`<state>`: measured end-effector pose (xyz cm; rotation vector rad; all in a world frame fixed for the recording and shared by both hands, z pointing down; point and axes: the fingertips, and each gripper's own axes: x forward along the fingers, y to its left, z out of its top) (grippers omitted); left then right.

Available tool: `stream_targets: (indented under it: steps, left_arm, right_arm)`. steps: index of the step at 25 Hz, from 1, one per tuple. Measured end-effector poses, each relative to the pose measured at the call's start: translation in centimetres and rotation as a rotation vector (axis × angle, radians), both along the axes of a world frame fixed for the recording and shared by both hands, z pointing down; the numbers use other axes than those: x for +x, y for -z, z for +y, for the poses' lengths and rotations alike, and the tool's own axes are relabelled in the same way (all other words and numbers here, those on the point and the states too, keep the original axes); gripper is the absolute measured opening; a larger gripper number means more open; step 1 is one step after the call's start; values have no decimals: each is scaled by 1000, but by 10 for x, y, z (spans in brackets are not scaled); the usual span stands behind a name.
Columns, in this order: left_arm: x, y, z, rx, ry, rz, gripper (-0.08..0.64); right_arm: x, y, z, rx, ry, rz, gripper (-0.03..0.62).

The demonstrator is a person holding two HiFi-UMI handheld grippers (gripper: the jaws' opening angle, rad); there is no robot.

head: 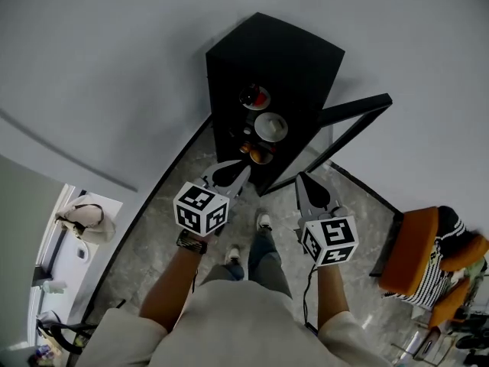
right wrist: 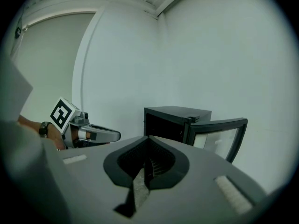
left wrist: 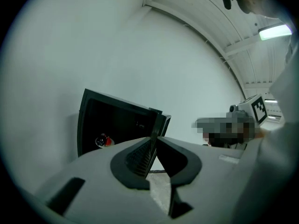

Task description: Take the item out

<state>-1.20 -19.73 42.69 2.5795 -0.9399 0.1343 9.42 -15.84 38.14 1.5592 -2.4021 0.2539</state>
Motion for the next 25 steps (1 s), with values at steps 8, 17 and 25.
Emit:
stream_targets:
  steps: [8, 17, 25]
  left_arm:
    - [23, -50, -35, -163, 26, 84, 66]
    - [45, -105, -73, -366, 74, 277, 92]
    - [58, -170, -114, -520, 112, 363, 105]
  right_arm:
    - [24, -30, -25, -40, -8, -10, 8]
    - [33, -66, -48, -92, 15, -14, 8]
    - [31, -91, -60, -127, 45, 3, 8]
